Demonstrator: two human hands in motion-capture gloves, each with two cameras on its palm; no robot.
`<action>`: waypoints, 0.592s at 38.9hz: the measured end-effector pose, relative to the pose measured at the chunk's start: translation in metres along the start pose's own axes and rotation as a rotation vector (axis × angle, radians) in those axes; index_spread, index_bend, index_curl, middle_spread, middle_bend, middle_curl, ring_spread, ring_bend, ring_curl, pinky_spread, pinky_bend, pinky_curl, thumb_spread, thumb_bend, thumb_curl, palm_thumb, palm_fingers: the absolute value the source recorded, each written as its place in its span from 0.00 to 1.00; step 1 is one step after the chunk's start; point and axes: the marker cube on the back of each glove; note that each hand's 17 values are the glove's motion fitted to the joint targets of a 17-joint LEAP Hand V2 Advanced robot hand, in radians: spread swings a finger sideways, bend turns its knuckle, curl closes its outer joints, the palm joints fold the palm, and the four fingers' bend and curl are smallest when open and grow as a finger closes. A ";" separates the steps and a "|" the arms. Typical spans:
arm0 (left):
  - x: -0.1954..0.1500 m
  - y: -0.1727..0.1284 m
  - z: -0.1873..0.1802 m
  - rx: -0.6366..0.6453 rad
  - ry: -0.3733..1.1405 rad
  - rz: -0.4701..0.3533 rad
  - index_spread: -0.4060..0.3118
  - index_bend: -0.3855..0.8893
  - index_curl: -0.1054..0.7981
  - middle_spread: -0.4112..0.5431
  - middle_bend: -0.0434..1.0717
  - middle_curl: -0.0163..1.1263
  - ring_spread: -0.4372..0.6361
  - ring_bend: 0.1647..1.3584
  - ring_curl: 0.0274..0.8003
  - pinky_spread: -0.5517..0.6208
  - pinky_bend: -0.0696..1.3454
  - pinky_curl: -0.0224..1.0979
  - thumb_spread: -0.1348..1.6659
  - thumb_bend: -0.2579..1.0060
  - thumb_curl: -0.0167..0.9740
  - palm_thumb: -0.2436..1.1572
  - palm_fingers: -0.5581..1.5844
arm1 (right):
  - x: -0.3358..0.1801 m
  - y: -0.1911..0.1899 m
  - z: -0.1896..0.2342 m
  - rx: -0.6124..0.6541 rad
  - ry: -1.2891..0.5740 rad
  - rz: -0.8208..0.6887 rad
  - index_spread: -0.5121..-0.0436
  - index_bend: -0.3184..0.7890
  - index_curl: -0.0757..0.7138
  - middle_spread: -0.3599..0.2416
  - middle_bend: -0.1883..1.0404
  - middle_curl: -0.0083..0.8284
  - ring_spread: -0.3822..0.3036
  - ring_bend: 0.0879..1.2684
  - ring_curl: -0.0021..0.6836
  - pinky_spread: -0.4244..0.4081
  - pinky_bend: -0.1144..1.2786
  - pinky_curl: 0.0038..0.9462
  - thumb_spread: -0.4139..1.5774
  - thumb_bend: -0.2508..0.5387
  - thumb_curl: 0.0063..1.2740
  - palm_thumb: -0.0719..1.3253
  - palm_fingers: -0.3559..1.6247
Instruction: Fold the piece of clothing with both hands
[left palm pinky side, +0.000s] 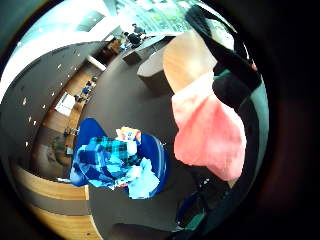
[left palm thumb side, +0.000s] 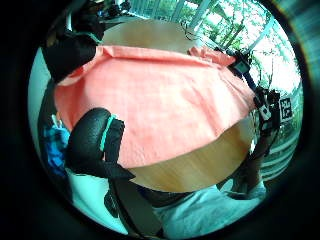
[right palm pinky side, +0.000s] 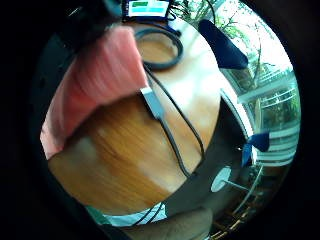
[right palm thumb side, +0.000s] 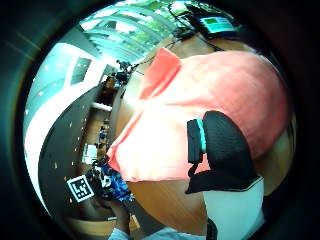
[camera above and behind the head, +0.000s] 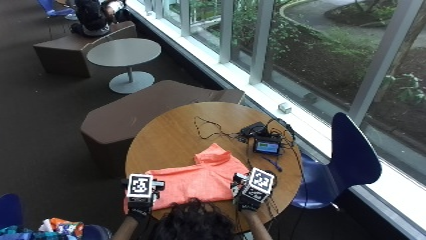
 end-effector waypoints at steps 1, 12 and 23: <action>0.003 0.001 0.005 0.000 -0.004 0.014 0.27 0.41 0.55 0.17 0.28 0.39 0.17 0.35 0.45 0.36 0.35 0.41 0.67 0.19 0.32 0.51 0.65 | 0.003 0.004 0.001 -0.007 0.003 0.014 0.53 0.43 0.64 0.52 0.34 0.52 0.61 0.18 0.55 0.61 0.38 0.42 0.80 0.28 0.28 0.57 0.39; 0.003 0.010 0.059 -0.469 0.072 0.053 0.35 0.38 0.54 0.38 0.14 0.38 0.43 0.26 0.46 0.56 0.34 0.44 0.73 0.14 0.26 0.34 0.39 | 0.002 0.003 0.030 -0.162 -0.010 0.066 0.53 0.36 0.54 0.78 0.27 0.44 0.83 0.14 0.46 0.79 0.42 0.38 0.84 0.35 0.29 0.59 0.28; 0.024 0.001 0.081 -0.523 0.216 0.074 0.41 0.43 0.51 0.55 0.17 0.30 0.69 0.30 0.40 0.77 0.37 0.40 0.76 0.17 0.20 0.15 0.30 | 0.013 -0.020 0.041 -0.028 -0.105 0.052 0.50 0.31 0.38 0.68 0.27 0.37 0.51 0.48 0.58 0.46 0.62 0.42 0.84 0.50 0.36 0.79 0.45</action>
